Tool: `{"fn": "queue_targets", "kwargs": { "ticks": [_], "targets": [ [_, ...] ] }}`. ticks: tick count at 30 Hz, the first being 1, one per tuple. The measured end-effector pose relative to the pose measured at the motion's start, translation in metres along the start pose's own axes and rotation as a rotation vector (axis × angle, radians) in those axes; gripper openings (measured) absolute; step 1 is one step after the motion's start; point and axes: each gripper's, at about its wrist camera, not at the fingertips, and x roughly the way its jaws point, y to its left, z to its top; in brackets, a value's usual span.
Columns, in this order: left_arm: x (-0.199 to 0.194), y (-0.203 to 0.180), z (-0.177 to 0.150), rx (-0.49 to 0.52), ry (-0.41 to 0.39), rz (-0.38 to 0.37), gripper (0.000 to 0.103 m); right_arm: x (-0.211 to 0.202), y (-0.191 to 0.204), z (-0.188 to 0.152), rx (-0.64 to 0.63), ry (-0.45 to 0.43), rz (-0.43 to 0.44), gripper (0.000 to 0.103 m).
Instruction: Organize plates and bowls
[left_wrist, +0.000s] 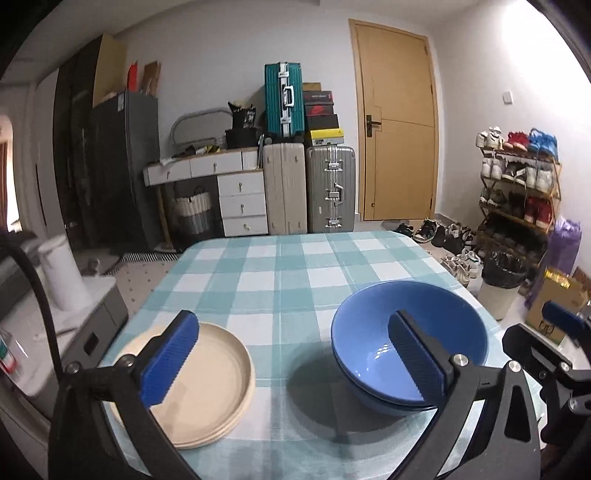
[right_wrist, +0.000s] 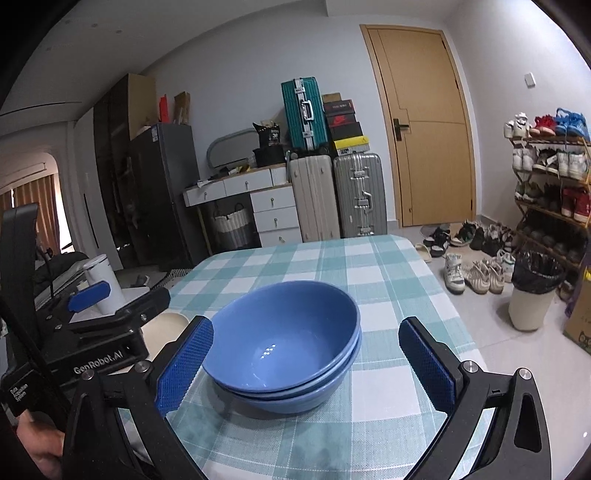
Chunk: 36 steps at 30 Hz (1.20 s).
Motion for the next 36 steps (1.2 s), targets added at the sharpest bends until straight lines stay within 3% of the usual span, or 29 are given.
{"fn": "queue_targets", "kwargs": {
  "ticks": [3, 8, 12, 16, 19, 24, 27, 32, 36],
  "targets": [
    [0.004, -0.002, -0.002, 0.002, 0.029, 0.03, 0.103, 0.002, -0.006, 0.001, 0.024, 0.011, 0.021, 0.102],
    [0.001, -0.009, -0.003, 0.058, 0.013, 0.109, 0.103, 0.004, -0.015, 0.001, 0.063, 0.016, 0.018, 0.102],
    [0.005, -0.015, -0.003, 0.103, 0.036, 0.119, 0.103, 0.007, -0.021, 0.0, 0.09, 0.026, 0.013, 0.102],
    [0.008, -0.007, 0.001, 0.073, 0.053, 0.137, 0.103, 0.019, -0.023, -0.003, 0.104, 0.087, 0.04, 0.102],
    [0.02, 0.002, 0.003, 0.011, 0.112, 0.131, 0.103, 0.028, -0.026, -0.004, 0.117, 0.115, 0.038, 0.102],
    [0.067, 0.014, 0.005, -0.09, 0.357, 0.159, 0.103, 0.05, -0.045, 0.001, 0.207, 0.165, 0.034, 0.102],
    [0.086, 0.013, 0.005, -0.087, 0.433, 0.134, 0.103, 0.072, -0.055, 0.007, 0.26, 0.246, 0.075, 0.102],
    [0.1, 0.007, 0.019, -0.086, 0.439, 0.063, 0.103, 0.103, -0.067, 0.023, 0.309, 0.307, 0.068, 0.102],
    [0.11, -0.006, 0.033, -0.033, 0.409, 0.071, 0.103, 0.132, -0.075, 0.028, 0.343, 0.396, 0.075, 0.102]
  ]
}}
